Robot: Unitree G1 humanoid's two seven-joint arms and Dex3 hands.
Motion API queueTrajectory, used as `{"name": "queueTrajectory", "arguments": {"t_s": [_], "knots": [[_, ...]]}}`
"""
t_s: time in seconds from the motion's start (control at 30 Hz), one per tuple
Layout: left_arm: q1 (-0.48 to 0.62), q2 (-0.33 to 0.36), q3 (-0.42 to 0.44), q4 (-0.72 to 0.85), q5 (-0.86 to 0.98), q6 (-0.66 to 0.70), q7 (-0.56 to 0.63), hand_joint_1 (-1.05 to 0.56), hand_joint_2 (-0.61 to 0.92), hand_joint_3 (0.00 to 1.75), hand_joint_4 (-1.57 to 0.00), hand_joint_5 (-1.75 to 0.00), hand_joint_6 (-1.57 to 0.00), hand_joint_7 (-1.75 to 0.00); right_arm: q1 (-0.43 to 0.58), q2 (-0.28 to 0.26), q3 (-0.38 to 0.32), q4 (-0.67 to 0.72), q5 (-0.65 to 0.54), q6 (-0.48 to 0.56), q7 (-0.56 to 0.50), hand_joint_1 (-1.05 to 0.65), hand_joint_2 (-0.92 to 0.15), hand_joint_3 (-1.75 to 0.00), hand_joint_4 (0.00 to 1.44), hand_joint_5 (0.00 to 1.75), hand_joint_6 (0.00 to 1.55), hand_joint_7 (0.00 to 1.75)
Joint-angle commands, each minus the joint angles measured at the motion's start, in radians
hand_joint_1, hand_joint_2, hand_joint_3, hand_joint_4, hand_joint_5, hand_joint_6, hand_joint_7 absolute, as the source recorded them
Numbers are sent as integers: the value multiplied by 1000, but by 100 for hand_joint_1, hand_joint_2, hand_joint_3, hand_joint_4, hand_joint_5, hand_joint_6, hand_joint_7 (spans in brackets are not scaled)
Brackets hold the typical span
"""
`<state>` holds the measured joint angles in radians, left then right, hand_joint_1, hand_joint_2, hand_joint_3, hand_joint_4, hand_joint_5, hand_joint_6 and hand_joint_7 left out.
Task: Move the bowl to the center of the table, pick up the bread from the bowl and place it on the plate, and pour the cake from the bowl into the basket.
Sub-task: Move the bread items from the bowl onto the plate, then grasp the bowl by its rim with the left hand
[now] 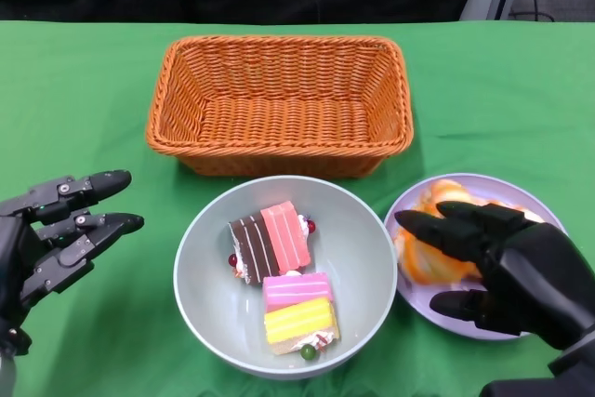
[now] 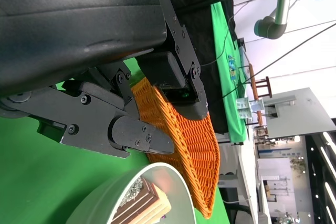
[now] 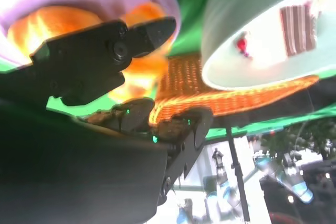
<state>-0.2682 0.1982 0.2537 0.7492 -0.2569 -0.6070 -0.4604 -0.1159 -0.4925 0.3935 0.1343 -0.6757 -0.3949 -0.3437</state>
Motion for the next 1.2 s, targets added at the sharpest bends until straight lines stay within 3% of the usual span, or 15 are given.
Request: {"name": "queueTrajectory", "arguments": {"t_s": [0.03, 0.43, 0.57, 0.77, 1.03, 1.07, 1.13, 1.2], "knots": [[-13, 26, 9, 14, -3, -16, -11, -25, 92, 9, -90, -41, -98, -1, 15, -4, -49, -33, 64, -20, 68, -50, -88, -3, 46, 0, 39, 0], [-12, 31, 10, 23, -4, -25, -19, -26, 92, 10, -88, -42, -97, -1, 52, 48, -99, -75, 51, 2, 110, -48, -89, -1, 45, 1, 46, 3], [-12, 31, 9, 19, -6, -23, -24, -27, 92, 10, -88, -43, -97, 0, 50, 132, -128, -1, 277, -146, 143, -32, -85, 0, 53, 5, 54, 4], [-10, 33, -1, 16, 6, -30, -27, -27, 92, 10, -88, -43, -97, 0, 28, 256, -166, 87, 680, -219, 371, -25, -90, -3, 69, 12, 63, 6], [-6, 30, -6, 9, 0, -39, -50, -28, 92, 10, -88, -44, -97, 0, -6, 335, -244, 194, 888, -240, 606, -26, -92, -5, 79, 19, 70, 8], [-4, 29, -7, 5, 1, -32, -49, -29, 92, 9, -88, -45, -98, 0, -7, 350, -255, 199, 906, -240, 622, -25, -92, -5, 80, 25, 73, 9], [-1, 27, -9, -3, 1, -25, -50, -29, 92, 8, -89, -45, -98, -1, -8, 385, -279, 211, 947, -254, 654, -20, -92, -5, 67, 73, 80, 13], [0, 26, -11, -7, -1, -30, -57, -29, 92, 7, -89, -45, -98, -1, -16, 408, -301, 231, 951, -284, 671, -17, -92, -8, 62, 100, 87, 21]]}}
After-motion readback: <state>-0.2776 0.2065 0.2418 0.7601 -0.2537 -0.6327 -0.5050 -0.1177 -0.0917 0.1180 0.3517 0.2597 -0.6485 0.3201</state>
